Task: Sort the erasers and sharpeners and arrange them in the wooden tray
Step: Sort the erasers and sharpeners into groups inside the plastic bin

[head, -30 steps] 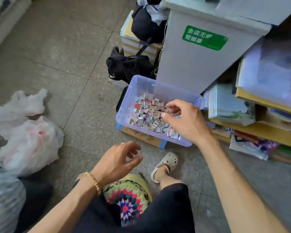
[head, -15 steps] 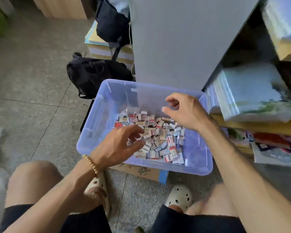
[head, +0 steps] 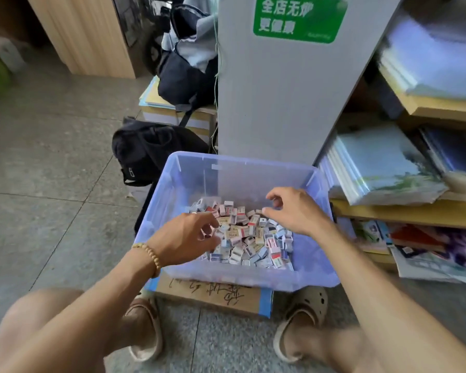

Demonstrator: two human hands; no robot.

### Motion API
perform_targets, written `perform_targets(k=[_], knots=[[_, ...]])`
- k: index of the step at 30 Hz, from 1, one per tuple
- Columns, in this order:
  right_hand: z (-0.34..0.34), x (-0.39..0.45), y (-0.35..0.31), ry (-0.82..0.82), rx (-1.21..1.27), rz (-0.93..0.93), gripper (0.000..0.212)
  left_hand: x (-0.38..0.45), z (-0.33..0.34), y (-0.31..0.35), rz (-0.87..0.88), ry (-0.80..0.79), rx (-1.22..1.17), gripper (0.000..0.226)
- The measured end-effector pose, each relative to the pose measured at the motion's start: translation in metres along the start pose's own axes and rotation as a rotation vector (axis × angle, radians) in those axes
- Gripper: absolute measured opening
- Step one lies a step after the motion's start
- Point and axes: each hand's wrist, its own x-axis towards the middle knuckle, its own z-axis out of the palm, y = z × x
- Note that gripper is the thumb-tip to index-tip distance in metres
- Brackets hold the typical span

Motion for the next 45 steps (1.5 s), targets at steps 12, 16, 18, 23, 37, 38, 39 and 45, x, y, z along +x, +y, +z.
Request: perform_targets(k=[12,16,18,23,37,38,39,45], knots=[[0.112,0.129,0.052,-0.236,-0.198,0.103,0.057,0.153,0.068,-0.096,-0.055,-0.197,0.084,0.048],[0.142,0.139,0.063,-0.247,-0.288,0.077,0.065,0.172,0.092,-0.103,-0.064,-0.155,0.145,0.07],[0.15,0.136,0.064,-0.254,-0.324,0.067,0.07,0.175,0.101,-0.107,-0.103,-0.121,0.174,0.079],[0.151,0.124,0.072,-0.402,-0.219,0.081,0.075,0.166,0.111,-0.107,-0.05,-0.188,0.279,0.094],[0.173,0.159,0.053,-0.342,-0.245,-0.143,0.09,0.162,0.114,-0.131,-0.295,-0.009,0.185,0.103],[0.174,0.161,0.054,-0.341,-0.259,-0.15,0.089,0.163,0.114,-0.132,-0.286,-0.018,0.213,0.102],[0.175,0.162,0.055,-0.345,-0.262,-0.158,0.088,0.164,0.114,-0.132,-0.279,-0.037,0.25,0.1],[0.165,0.166,0.061,-0.371,-0.261,-0.181,0.087,0.166,0.109,-0.135,-0.271,-0.176,0.345,0.106]])
